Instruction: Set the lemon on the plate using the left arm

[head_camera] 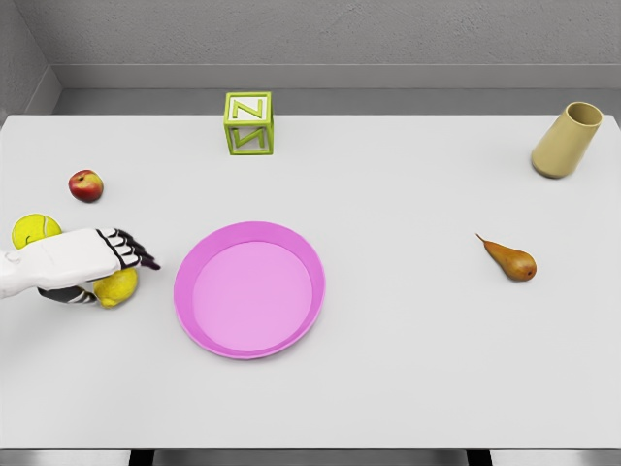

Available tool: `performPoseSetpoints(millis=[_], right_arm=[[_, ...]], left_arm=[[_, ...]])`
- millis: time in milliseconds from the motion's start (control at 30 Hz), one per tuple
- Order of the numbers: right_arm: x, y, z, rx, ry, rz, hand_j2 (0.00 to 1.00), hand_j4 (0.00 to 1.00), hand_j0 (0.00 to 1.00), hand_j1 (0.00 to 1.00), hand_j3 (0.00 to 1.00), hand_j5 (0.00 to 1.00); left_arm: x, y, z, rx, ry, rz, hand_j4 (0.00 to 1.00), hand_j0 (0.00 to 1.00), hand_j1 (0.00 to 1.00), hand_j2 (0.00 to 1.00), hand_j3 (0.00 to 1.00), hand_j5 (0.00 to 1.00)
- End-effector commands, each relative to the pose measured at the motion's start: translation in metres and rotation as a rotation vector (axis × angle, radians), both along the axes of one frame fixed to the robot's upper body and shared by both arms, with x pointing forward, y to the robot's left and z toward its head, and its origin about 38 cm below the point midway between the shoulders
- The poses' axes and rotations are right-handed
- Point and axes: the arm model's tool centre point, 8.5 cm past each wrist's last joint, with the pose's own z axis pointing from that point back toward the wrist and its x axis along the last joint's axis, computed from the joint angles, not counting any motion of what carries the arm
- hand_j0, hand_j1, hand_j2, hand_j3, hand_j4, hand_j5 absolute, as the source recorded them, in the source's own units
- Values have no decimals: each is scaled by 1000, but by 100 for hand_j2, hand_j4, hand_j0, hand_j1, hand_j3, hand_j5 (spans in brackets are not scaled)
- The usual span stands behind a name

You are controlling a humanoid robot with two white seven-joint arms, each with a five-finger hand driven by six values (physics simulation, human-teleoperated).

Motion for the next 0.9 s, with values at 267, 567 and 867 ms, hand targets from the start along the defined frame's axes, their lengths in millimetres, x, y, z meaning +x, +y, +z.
performPoseSetpoints(millis=[267,567,867], right_arm=[[0,0,0,1,0,0,100,100,100,100,100,100],[0,0,0,-1,0,0,100,100,100,100,100,100],[0,0,0,1,0,0,100,100,100,100,100,100]], left_arm=[[-1,0,1,1,-1,-2,57,57,57,57,57,57],[-1,1,5,1,-7,-3,48,48,48,48,48,48],[-7,-26,26,-75,-43,-78,47,47,47,47,47,47]])
